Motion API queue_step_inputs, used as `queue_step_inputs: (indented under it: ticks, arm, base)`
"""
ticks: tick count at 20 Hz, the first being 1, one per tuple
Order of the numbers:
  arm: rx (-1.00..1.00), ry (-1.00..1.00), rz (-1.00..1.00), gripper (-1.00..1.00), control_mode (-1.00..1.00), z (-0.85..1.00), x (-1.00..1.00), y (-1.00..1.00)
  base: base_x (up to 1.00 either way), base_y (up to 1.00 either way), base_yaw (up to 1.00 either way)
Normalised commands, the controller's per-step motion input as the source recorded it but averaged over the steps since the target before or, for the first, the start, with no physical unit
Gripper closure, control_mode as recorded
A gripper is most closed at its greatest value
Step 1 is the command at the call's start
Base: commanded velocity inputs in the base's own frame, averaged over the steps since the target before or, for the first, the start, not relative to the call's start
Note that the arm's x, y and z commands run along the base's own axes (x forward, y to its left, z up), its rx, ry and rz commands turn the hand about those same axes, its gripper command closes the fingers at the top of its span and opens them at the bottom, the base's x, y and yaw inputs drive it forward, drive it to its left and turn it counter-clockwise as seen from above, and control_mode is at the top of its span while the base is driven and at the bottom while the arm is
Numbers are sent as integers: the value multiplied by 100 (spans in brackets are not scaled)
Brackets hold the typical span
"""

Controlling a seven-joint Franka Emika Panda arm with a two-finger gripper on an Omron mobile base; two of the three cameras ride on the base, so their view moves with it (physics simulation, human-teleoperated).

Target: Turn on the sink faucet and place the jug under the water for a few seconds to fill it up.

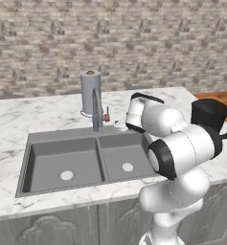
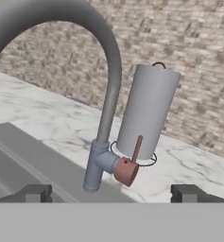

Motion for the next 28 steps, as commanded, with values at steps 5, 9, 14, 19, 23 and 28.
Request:
queue_step_inputs:
  ticks: [5, 9, 14, 19, 23, 28]
  arm:
    - [1, 3, 0, -100, -100, 0, 42, 6]
    - [0, 0, 0, -100, -100, -3, 38, 5]
    - [0, -2, 1, -100, -100, -19, 36, 4]
    - [0, -2, 2, -100, -100, -21, 39, 4]
    - [0, -1, 1, -100, -100, -20, 39, 2]
    - [0, -1, 1, -100, -100, -14, 36, 7]
  base:
    - [0, 0, 0]
    - [0, 0, 0]
    - [0, 0, 0]
    - [0, 0, 0]
    - [0, 0, 0]
    - [0, 0, 0]
